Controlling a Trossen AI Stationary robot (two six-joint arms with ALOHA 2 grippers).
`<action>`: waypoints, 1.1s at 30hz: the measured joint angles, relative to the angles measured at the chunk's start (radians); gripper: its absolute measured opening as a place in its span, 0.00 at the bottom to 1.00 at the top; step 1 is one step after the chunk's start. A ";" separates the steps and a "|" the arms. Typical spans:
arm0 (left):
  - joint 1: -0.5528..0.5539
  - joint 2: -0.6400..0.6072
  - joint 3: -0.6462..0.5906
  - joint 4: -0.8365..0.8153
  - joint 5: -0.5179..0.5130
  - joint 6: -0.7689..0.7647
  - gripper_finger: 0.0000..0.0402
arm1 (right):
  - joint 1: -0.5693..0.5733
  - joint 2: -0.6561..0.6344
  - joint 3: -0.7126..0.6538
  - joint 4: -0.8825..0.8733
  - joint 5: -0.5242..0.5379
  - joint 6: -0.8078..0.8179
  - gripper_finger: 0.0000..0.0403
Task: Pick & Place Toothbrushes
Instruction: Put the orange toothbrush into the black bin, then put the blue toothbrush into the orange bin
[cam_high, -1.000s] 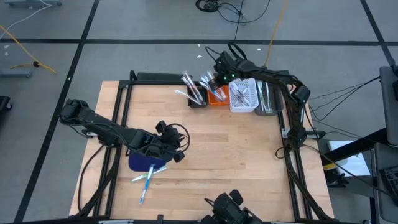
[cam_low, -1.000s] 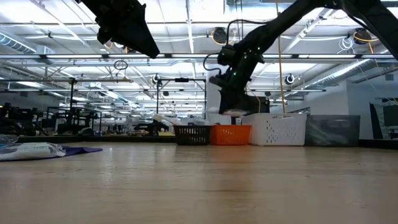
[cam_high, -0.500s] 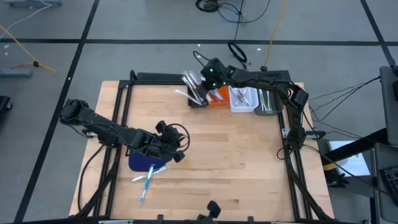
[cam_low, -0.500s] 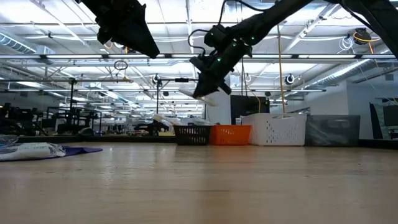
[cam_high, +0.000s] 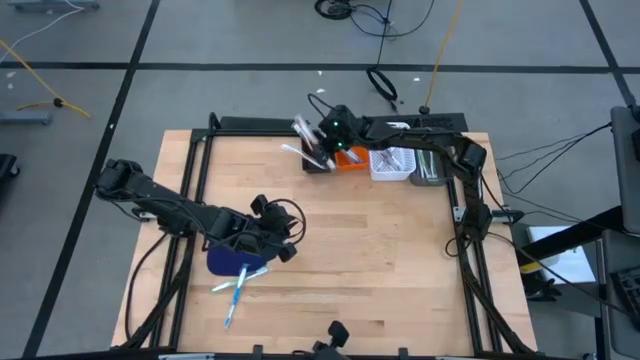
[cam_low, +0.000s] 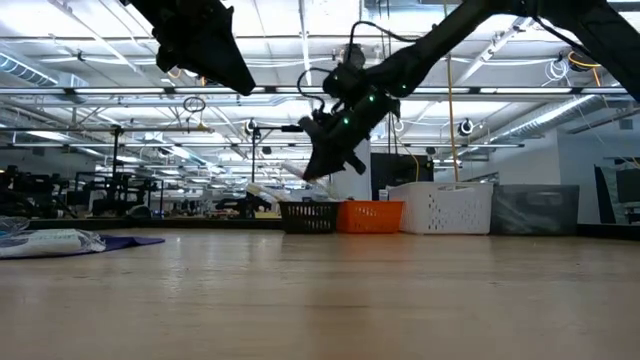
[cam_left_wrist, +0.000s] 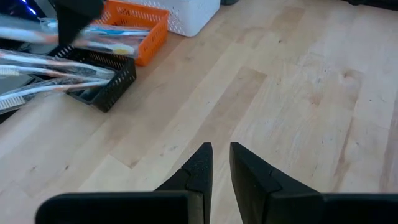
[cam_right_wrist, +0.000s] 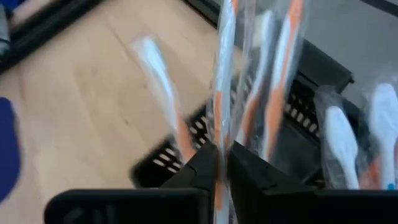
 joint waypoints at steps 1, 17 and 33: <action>0.000 0.000 0.000 0.000 0.000 0.000 0.14 | -0.003 0.002 -0.009 0.001 0.001 -0.001 0.05; 0.001 0.000 0.000 0.000 -0.008 0.002 0.14 | -0.028 -0.003 -0.036 0.047 -0.004 -0.014 0.36; -0.033 0.000 0.000 -0.126 0.109 -0.138 0.14 | -0.030 -0.024 -0.036 0.020 -0.401 -0.014 0.41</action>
